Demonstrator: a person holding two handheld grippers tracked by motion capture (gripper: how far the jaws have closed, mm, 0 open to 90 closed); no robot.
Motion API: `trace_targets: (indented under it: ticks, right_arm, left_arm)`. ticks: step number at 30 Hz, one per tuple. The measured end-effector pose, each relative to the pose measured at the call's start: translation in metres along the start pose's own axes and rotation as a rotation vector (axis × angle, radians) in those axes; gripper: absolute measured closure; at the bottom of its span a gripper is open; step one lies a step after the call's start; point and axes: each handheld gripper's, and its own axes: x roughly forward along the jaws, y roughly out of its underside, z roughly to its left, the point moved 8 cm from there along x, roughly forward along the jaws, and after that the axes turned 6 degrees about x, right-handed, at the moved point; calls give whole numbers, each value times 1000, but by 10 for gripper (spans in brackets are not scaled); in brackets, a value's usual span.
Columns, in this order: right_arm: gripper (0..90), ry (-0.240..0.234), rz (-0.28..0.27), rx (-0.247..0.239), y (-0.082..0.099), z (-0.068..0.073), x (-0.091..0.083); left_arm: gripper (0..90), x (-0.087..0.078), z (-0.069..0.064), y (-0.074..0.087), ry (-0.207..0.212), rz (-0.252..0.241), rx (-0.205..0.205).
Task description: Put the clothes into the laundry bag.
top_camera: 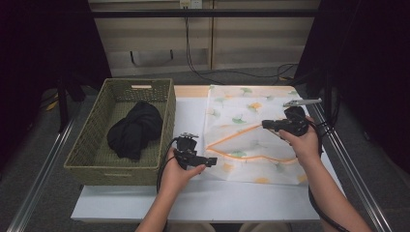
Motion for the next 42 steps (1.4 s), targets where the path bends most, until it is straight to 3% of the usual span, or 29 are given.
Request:
trace_targets:
  ticks: [19, 42]
  right_arm:
    - [897, 16, -18, -13, -14, 0, -7]
    - [897, 2, -60, -30, -37, 4, -15]
  left_arm:
    - [92, 0, -1, -1, -1, -6, 5]
    - [93, 2, -3, 0, -5, 20, 20]
